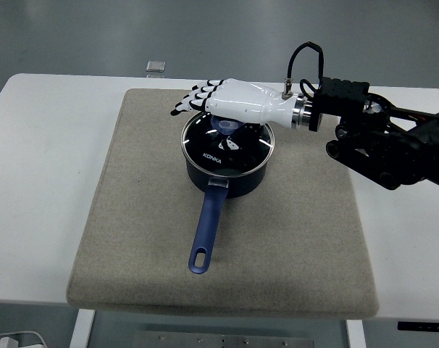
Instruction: Lift the pot lid and place it to the right of the pot.
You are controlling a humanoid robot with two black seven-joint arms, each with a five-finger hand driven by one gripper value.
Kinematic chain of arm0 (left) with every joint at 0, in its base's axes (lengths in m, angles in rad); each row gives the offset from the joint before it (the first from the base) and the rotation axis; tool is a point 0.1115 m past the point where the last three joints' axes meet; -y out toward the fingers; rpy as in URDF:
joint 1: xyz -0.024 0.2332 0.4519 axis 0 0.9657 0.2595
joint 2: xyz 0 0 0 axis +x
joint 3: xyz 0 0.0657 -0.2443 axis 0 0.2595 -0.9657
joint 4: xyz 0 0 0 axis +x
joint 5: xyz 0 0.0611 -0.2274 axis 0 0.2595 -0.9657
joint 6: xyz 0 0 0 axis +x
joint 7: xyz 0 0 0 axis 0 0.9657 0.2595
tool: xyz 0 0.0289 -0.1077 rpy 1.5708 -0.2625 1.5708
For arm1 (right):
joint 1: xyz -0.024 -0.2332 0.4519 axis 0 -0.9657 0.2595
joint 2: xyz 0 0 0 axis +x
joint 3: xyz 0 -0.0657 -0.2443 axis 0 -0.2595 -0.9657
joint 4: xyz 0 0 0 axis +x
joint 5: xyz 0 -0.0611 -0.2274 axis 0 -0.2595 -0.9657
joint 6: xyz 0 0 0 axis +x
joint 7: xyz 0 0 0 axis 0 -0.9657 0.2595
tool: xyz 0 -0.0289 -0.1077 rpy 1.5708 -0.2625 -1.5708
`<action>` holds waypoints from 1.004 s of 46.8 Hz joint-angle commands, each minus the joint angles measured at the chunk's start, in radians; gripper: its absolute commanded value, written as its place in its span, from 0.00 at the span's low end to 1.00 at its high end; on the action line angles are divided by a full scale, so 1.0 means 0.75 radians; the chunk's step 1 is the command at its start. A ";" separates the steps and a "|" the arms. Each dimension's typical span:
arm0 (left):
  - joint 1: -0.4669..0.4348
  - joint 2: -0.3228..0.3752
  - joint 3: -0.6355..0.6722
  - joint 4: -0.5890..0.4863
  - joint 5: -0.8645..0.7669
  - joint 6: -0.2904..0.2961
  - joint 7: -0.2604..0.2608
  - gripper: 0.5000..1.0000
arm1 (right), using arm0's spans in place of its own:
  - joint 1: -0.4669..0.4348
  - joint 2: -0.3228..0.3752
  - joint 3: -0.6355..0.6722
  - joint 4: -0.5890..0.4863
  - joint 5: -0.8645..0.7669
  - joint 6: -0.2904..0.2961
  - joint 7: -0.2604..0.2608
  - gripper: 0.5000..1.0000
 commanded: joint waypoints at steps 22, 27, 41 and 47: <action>0.000 0.000 0.000 0.000 0.000 0.000 0.000 1.00 | 0.064 -0.021 -0.020 0.008 -0.016 0.030 0.000 0.81; 0.000 0.000 0.000 0.000 0.000 0.000 0.000 1.00 | 0.068 -0.033 -0.048 0.014 -0.024 0.035 0.000 0.81; 0.000 0.000 0.000 0.000 0.000 0.000 0.000 1.00 | 0.107 -0.060 -0.083 0.014 -0.024 0.035 0.000 0.81; 0.000 0.000 0.000 0.000 0.000 0.000 0.000 1.00 | 0.115 -0.072 -0.093 0.016 -0.024 0.037 0.000 0.81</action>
